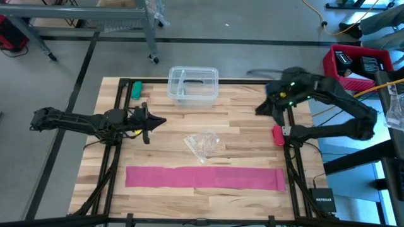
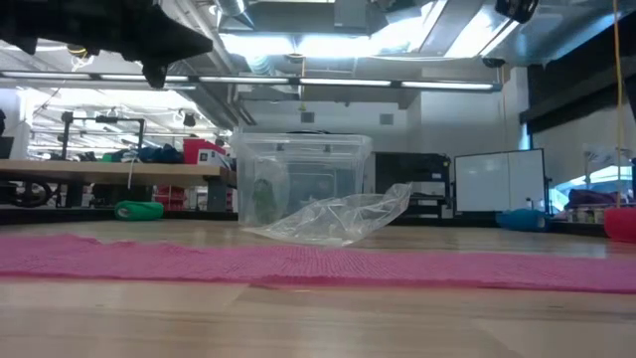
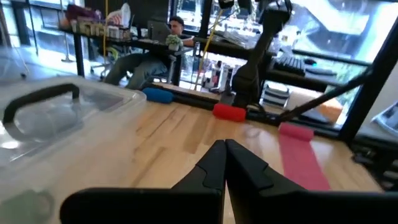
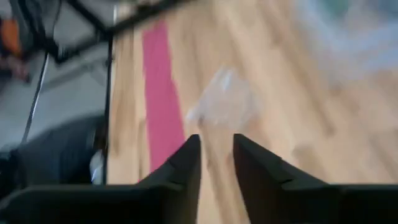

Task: Roll bandage
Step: Roll the pink bandage

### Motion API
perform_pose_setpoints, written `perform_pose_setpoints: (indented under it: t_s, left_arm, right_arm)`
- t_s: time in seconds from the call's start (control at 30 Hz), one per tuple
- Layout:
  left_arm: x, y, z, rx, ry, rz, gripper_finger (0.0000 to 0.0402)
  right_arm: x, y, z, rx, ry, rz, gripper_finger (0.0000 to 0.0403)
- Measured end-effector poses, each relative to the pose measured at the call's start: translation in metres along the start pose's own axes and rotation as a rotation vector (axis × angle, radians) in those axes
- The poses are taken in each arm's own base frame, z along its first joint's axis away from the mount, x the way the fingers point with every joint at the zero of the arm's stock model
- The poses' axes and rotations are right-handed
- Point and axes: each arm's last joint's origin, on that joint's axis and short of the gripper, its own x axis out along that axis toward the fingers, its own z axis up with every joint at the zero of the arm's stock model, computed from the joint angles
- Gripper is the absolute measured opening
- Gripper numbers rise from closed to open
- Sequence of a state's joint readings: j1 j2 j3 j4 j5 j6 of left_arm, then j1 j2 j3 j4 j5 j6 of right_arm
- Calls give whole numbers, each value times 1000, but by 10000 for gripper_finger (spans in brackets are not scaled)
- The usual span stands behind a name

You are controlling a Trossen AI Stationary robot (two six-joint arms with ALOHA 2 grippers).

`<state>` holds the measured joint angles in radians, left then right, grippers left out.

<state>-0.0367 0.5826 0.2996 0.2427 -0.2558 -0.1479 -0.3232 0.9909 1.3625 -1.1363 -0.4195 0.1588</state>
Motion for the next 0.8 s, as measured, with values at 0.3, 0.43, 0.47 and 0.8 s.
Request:
perform_pose_setpoints:
  t_s: [0.3, 0.43, 0.47, 0.8]
  left_arm:
    - [2, 1, -2, 108, 16, 9, 1]
    - [2, 1, -2, 57, 15, 8, 1]
    - [2, 1, -2, 51, 17, 8, 1]
    - [3, 2, -12, 42, 113, 22, 1]
  right_arm:
    - [55, 31, -25, 23, 485, -106, 190]
    - [76, 40, -50, 41, 609, -200, 202]
    - [80, 42, -57, 52, 636, -209, 204]
    - [107, 61, -128, 286, 904, -276, 217]
